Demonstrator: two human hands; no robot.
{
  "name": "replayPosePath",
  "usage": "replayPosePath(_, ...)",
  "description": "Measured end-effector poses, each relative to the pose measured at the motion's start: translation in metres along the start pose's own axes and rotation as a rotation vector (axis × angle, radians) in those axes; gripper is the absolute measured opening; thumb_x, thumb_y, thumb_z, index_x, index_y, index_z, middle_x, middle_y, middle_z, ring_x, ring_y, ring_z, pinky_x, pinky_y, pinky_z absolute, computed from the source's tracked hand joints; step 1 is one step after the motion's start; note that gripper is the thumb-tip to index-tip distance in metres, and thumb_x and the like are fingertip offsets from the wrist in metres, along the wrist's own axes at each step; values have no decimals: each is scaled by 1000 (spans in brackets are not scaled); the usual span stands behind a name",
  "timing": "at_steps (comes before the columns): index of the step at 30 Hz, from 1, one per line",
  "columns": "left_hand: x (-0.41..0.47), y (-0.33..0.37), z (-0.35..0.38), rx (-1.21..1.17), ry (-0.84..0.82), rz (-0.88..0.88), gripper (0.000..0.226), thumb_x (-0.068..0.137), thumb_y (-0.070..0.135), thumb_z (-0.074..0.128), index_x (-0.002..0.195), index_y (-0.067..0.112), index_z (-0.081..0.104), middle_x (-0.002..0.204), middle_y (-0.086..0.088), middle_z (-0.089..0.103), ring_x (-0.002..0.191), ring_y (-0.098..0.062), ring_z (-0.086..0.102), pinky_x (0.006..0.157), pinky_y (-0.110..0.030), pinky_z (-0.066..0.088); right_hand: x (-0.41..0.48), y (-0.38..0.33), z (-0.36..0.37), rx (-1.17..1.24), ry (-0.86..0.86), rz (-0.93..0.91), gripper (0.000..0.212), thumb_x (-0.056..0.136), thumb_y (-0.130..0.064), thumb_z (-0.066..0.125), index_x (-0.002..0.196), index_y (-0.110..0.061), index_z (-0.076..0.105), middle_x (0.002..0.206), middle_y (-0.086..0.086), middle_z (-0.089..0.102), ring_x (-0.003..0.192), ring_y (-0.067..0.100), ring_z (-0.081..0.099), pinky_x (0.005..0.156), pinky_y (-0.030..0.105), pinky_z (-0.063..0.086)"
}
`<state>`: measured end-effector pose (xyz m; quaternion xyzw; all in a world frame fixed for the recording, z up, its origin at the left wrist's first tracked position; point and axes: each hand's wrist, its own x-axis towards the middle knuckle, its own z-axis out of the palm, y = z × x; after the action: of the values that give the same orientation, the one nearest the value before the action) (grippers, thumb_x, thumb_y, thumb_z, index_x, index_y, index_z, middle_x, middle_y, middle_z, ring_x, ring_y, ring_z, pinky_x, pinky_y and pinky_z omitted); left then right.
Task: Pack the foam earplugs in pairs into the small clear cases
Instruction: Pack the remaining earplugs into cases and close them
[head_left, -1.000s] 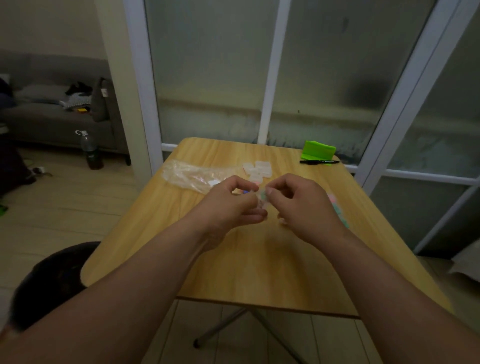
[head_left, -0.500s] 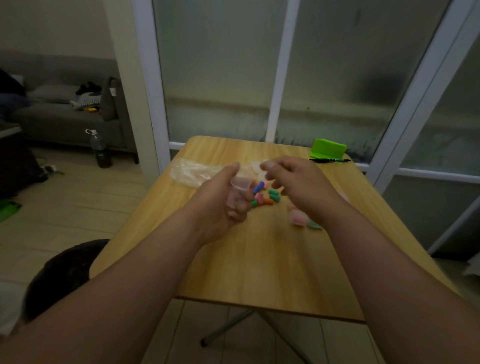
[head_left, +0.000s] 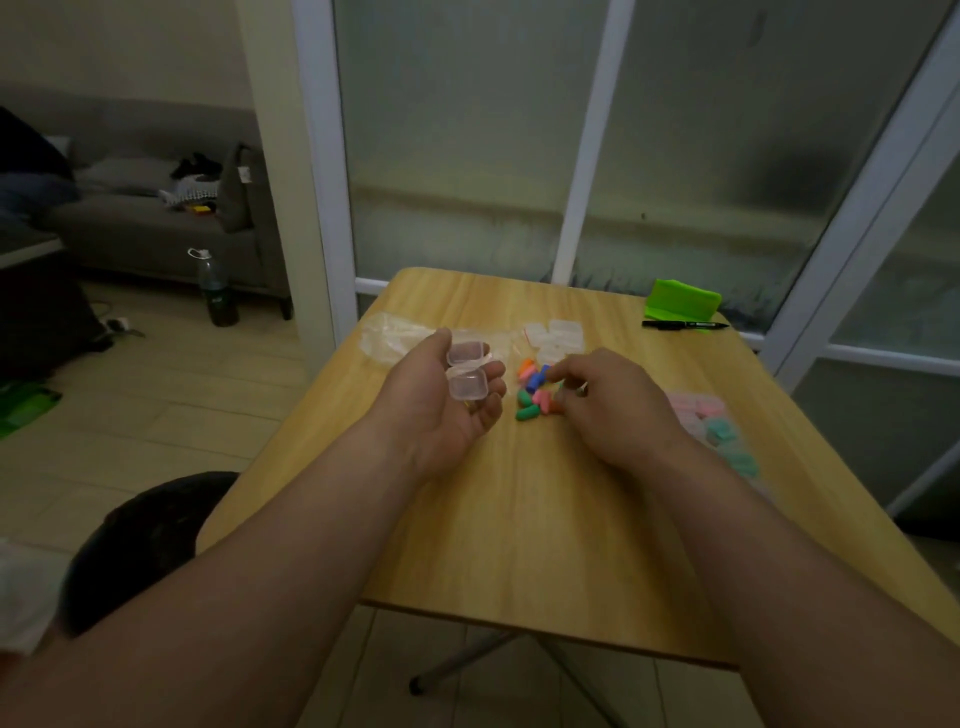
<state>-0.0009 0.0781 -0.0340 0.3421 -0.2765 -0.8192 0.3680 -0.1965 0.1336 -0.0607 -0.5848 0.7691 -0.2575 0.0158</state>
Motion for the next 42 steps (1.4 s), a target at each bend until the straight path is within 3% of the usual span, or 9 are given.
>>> replayPosePath(7, -2, 3, -2, 38, -2, -1, 44, 111, 45, 40, 120, 9, 64, 95, -12, 68, 70, -19, 59, 61, -28, 49, 1, -5, 7, -61, 18, -3, 14, 95, -37, 72, 107, -38, 79, 106, -6, 61, 101, 17, 58, 85, 41, 52)
replayPosePath(13, -4, -3, 3, 84, 22, 2, 46, 111, 45, 40, 125, 9, 65, 105, -14, 69, 75, -20, 60, 63, -29, 50, -5, -5, 0, 31, 26, -7, 6, 93, -35, 77, 96, -35, 72, 102, -13, 62, 92, 7, 57, 69, 27, 40)
replayPosePath(18, -10, -13, 9, 113, 8, -60, 45, 112, 48, 38, 123, 12, 64, 106, -16, 73, 87, -23, 63, 69, -31, 51, -15, -3, -17, 190, 102, 11, 12, 96, -21, 73, 98, -28, 63, 91, -10, 65, 83, 7, 61, 66, 24, 45)
replayPosePath(20, -10, -17, 11, 124, -9, -95, 46, 111, 49, 37, 122, 12, 64, 116, -19, 73, 91, -25, 64, 70, -33, 52, -20, -3, -23, 250, 119, 9, 14, 96, -18, 71, 100, -29, 63, 86, -4, 66, 76, 14, 63, 62, 30, 51)
replayPosePath(22, -11, -21, 14, 137, -22, -112, 47, 111, 48, 37, 121, 11, 63, 115, -19, 71, 85, -25, 64, 69, -33, 53, -25, -5, -28, 337, 110, 10, 14, 96, -18, 71, 99, -30, 65, 83, -2, 67, 69, 15, 65, 55, 32, 55)
replayPosePath(24, -12, -25, 17, 142, -42, -116, 46, 112, 46, 35, 119, 9, 63, 110, -17, 67, 77, -23, 61, 69, -33, 52, -31, -9, -28, 404, 103, -14, 13, 94, -17, 75, 95, -28, 68, 81, -6, 68, 70, 6, 64, 52, 24, 51)
replayPosePath(29, -9, -31, 19, 152, -102, -124, 52, 111, 46, 34, 135, 9, 63, 113, -14, 71, 82, -20, 66, 74, -33, 53, -42, -23, -16, 384, 87, -127, 12, 92, -25, 80, 89, -28, 69, 85, -10, 71, 81, 4, 67, 71, 24, 51)
replayPosePath(34, -8, -33, 26, 133, -138, -116, 49, 112, 45, 32, 123, 10, 64, 95, -10, 70, 52, -13, 64, 65, -32, 53, -44, -26, -9, 249, 45, -154, 12, 89, -34, 82, 85, -35, 71, 99, -11, 53, 90, 0, 56, 75, 21, 44)
replayPosePath(42, -6, -29, 22, 66, -158, -109, 57, 112, 45, 34, 144, 3, 57, 119, -18, 70, 57, -19, 72, 53, -29, 58, -42, -28, -8, 315, 7, -129, 9, 89, -39, 83, 95, -35, 79, 102, -6, 55, 89, 1, 57, 79, 25, 49)
